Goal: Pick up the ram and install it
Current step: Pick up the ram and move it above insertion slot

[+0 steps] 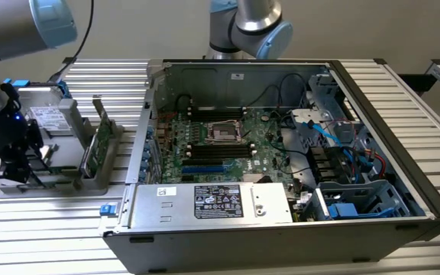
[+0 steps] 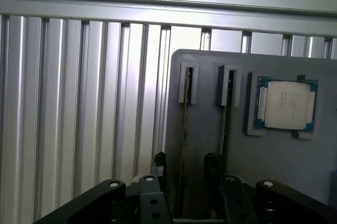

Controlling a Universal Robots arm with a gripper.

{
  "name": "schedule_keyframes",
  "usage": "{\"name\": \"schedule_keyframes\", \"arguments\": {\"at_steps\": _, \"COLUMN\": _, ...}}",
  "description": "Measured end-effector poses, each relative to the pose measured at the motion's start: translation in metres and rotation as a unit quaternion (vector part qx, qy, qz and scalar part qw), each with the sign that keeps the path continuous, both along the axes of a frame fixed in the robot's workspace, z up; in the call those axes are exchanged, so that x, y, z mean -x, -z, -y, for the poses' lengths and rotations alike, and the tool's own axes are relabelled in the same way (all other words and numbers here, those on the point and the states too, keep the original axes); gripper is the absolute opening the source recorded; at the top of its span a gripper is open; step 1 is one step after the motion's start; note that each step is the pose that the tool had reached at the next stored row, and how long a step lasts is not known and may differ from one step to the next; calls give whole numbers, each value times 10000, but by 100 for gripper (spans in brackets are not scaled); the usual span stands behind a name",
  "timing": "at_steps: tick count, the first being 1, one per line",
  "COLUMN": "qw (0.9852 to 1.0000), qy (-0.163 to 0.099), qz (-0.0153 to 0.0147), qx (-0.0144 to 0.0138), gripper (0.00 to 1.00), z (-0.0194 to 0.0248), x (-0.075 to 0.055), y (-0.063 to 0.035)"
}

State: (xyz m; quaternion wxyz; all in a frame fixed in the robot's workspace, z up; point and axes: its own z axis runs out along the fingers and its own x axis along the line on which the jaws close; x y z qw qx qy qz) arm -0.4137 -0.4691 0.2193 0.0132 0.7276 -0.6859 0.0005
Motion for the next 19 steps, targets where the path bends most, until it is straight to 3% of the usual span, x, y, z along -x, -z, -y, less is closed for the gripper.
{"name": "schedule_keyframes", "arguments": {"at_steps": 13, "qw": 10000, "qy": -39, "qz": 0, "qx": 0, "gripper": 42, "z": 8, "x": -48, "y": 237}}
{"name": "schedule_keyframes", "arguments": {"at_steps": 19, "qw": 10000, "qy": -39, "qz": 0, "qx": 0, "gripper": 42, "z": 8, "x": -48, "y": 246}}
